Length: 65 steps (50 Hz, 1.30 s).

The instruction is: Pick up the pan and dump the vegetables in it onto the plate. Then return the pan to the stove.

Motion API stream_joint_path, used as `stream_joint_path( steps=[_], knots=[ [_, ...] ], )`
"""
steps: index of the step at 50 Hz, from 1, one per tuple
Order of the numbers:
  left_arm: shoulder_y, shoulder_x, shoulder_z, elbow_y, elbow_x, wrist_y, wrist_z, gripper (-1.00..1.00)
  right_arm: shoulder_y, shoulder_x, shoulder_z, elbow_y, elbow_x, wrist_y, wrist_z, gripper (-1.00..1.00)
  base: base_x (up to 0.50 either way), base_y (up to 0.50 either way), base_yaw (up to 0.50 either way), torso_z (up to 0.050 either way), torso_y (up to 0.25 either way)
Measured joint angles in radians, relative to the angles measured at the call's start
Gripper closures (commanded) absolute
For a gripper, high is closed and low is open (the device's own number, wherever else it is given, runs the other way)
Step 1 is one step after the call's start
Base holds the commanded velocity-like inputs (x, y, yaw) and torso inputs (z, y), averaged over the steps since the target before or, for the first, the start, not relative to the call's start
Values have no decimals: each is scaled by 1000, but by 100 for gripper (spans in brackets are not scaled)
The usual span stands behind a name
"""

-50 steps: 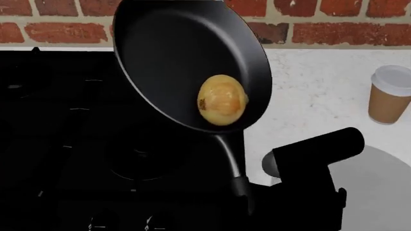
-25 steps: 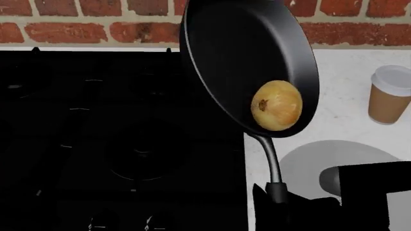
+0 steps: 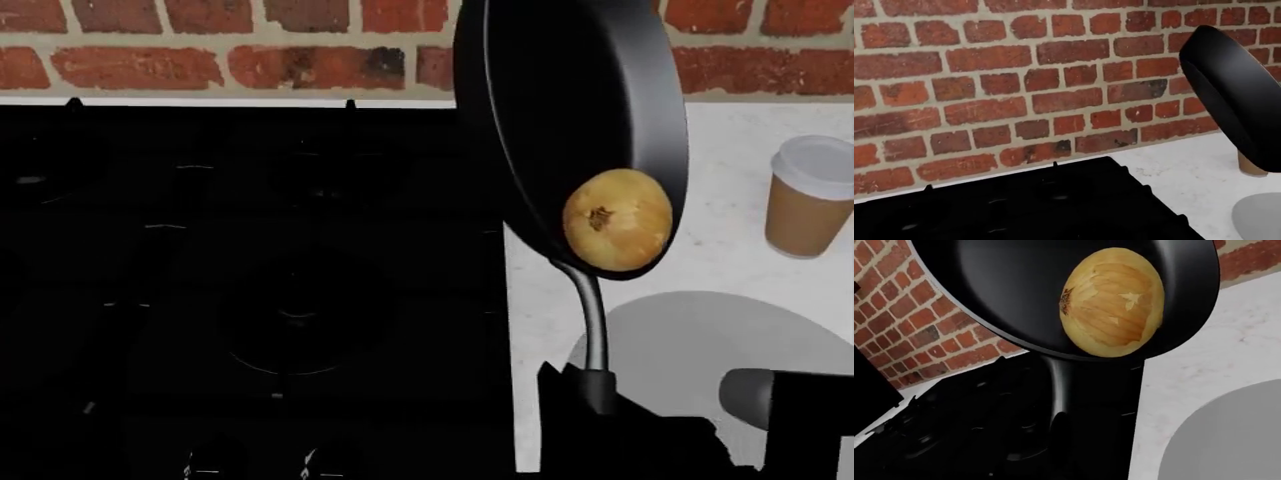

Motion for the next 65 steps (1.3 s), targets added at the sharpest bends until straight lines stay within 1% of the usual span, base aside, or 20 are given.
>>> stream_joint_path(
  steps=[13,31,51,65],
  knots=[
    [-42,-6,11,5,-54,-15,-40,-100,-41,-64,5,39,-22,-63,-92,100,0,0,0,1,2],
    [-72,-15,22,14,-110,-21,-76,-100,-77,-118,17,79,-32,-123,-191,100,0,0,0,1,2],
    [-98,-25,31,21,-184,-17,-119,-100,-110,-210,16,202,-47,-194,-355,100,0,0,0,1,2],
    [-107,-28,43,23,-214,-13,-132,-100,-111,-240,12,238,-51,-209,-412,100,0,0,0,0,2]
  ],
)
